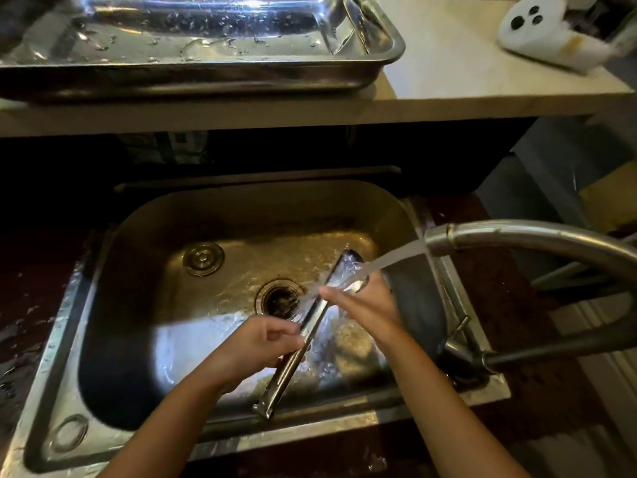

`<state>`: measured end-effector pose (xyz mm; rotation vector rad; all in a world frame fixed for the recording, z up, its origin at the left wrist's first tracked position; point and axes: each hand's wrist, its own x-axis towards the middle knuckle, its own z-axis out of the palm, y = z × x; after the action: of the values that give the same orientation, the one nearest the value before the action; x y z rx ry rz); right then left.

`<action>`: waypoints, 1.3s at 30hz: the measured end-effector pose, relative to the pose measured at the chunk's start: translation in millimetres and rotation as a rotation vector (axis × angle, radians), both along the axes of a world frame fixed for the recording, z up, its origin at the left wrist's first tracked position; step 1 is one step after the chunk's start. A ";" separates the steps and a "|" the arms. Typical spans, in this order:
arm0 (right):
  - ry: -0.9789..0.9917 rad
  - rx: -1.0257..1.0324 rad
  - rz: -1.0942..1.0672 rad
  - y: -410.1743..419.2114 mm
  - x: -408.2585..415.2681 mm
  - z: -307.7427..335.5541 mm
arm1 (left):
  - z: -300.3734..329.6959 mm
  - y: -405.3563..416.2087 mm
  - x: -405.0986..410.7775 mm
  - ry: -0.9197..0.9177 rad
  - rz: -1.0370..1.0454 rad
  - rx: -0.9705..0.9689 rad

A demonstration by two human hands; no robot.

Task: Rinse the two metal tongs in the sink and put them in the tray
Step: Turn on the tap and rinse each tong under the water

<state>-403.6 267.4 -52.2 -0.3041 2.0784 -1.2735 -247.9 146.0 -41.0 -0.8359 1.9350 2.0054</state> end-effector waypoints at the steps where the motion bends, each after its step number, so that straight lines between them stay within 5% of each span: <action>1: 0.068 -0.015 -0.046 -1.9 -1.2 0.2 | 0.1 2.2 -0.1 0.003 0.015 0.000; 5: 0.221 -0.059 -0.148 -5.3 -14.4 2.5 | -3.5 8.0 1.1 -0.006 0.064 -0.027; 11: -0.081 -0.095 0.073 3.7 -16.1 7.1 | -5.9 4.0 8.3 -0.011 0.093 -0.015; 19: -0.055 -0.242 -0.168 6.5 -16.5 7.4 | 7.2 0.4 -17.6 0.003 -0.098 0.003; 24: -0.020 -0.338 -0.112 1.8 -18.8 20.4 | 17.8 7.2 -67.2 0.127 0.038 0.001; 33: 0.026 -0.237 -0.336 12.2 -45.9 27.2 | -13.8 0.2 -16.5 -0.072 -0.190 0.058; 39: -0.013 -0.249 -0.183 -3.5 -21.8 25.1 | 6.5 -4.5 -56.1 0.078 -0.053 0.089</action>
<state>-425.3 263.9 -27.1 -0.2175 1.9731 -1.6446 -304.0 141.5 -34.5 -0.6882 1.8723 2.1049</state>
